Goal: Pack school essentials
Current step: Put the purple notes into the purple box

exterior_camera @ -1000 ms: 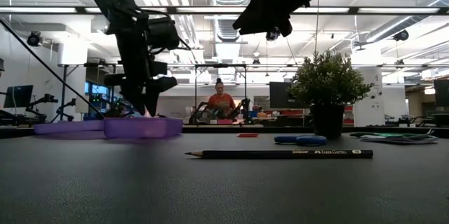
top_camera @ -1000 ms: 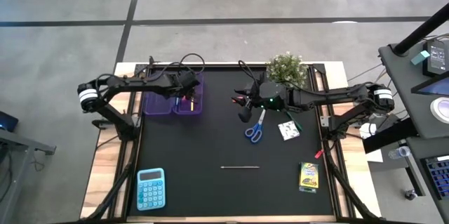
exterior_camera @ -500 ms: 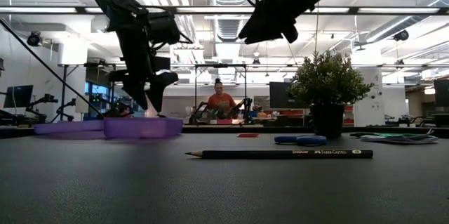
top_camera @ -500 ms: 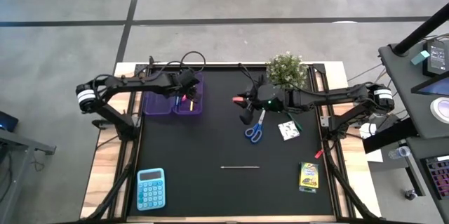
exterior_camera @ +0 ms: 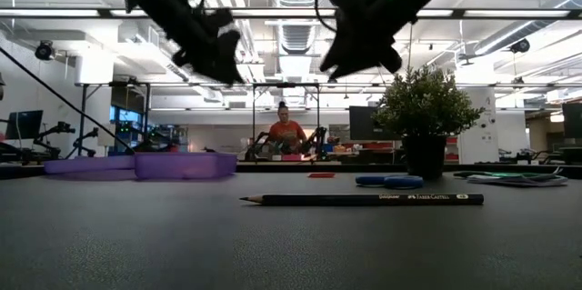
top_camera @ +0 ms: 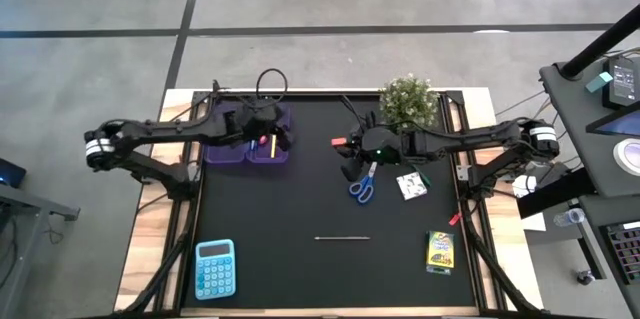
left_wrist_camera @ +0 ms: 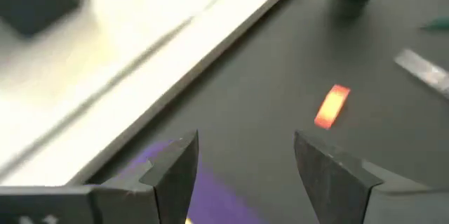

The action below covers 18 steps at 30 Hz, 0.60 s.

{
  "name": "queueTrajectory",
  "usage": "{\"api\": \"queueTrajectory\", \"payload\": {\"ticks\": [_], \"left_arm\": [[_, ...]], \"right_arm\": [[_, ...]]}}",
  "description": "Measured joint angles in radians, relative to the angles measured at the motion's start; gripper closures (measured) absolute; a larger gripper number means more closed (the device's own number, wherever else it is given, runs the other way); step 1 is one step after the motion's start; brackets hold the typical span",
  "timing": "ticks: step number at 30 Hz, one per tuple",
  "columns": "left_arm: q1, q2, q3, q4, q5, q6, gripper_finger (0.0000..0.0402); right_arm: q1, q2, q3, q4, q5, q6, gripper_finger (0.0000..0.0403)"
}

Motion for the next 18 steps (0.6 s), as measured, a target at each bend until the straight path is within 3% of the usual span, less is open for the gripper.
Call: {"api": "queueTrajectory", "payload": {"ticks": [9, 18], "left_arm": [[-0.074, -0.136, -0.103, 0.234, 0.007, 0.152, 0.0185], [-0.075, -0.219, -0.165, 0.262, 0.007, 0.152, 0.0185]], "right_arm": [[0.003, 0.008, 0.000, -0.367, -0.033, 0.235, 0.0266], [0.070, 0.007, 0.000, -0.650, -0.034, 0.468, 0.0266]]}}
